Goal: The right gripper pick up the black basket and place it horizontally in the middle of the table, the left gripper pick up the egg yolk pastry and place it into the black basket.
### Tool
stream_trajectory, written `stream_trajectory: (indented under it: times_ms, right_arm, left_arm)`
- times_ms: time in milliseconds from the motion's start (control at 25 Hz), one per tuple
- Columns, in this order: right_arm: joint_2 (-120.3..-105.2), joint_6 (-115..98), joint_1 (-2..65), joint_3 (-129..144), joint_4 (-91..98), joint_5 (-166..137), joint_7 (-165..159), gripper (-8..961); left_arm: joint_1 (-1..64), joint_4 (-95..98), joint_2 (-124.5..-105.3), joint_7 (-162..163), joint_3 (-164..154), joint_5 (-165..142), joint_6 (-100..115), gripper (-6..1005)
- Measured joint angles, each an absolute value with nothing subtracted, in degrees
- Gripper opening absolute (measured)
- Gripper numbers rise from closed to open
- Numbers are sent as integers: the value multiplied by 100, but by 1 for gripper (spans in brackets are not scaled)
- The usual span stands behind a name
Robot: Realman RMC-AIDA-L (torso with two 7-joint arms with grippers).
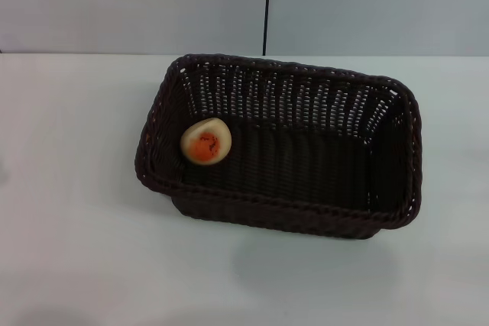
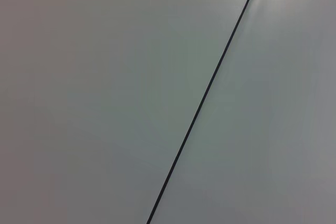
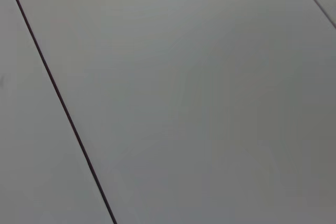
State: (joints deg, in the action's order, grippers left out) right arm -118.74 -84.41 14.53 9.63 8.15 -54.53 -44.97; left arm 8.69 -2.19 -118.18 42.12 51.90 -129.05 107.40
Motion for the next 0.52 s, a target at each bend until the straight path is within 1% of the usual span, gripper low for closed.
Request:
stream_trajectory:
  times_ms: [120, 360, 480, 520]
  right_arm:
    - [-11879, -8458, 1439, 903, 810, -5449, -4645, 603]
    - [-11882, -8459, 1433, 884, 808, -5448, -4725, 603]
    - [-11883, -8461, 1435, 884, 808, -5448, -4726, 603]
    - [-11883, -8461, 1436, 885, 808, -5448, -4726, 603]
  left_arm:
    - [866, -220, -11813, 4212, 5209, -12907, 10761, 24]
    - [862, -220, -11822, 4247, 5295, -12898, 10763, 106]
    - [861, -223, -11838, 4291, 5403, -12890, 10768, 287]
    - [861, -231, -11839, 4304, 5420, -12887, 10770, 287]
